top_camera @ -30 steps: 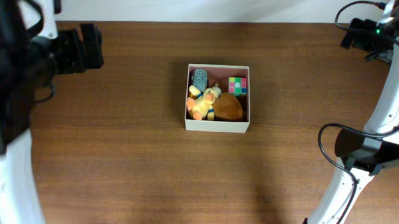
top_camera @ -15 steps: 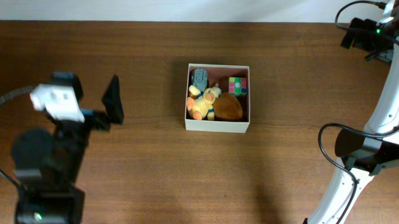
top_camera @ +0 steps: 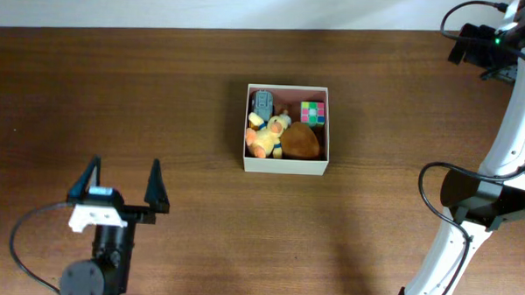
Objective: Pack container
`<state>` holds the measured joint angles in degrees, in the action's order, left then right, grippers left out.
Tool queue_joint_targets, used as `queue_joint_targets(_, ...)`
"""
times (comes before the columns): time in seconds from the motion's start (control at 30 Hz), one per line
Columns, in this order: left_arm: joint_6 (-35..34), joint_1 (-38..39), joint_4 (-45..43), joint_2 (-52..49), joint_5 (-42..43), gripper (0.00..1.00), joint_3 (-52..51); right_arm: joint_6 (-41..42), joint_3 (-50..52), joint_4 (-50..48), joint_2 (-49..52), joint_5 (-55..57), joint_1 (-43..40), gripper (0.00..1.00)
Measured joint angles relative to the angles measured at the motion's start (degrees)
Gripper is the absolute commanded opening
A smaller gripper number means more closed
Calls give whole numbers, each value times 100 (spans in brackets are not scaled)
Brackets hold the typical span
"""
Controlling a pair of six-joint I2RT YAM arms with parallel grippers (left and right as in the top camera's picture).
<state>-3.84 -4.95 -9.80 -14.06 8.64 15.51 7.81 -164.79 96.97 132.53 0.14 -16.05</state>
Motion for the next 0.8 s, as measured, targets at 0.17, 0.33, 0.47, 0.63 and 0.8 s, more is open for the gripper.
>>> queue_joint_targets(0.17,-2,0,-872,476,63,99,-588,-2,0,0,0,0,0,99)
queue_joint_targets(0.33,-2,0,-929,953,190,99,-1034,-2,0,0,0,0,0,99)
queue_joint_targets(0.47,-2,0,-1003,1298,306,99,-1329,-2,0,0,0,0,0,99)
queue_joint_targets(0.63,-2,70,-927,1318,348,99,-1451,-7,0,0,0,0,0,99)
queue_joint_targets(0.8,0,70,44,1342,291,99,-1467,-4,0,0,0,-2,0,99)
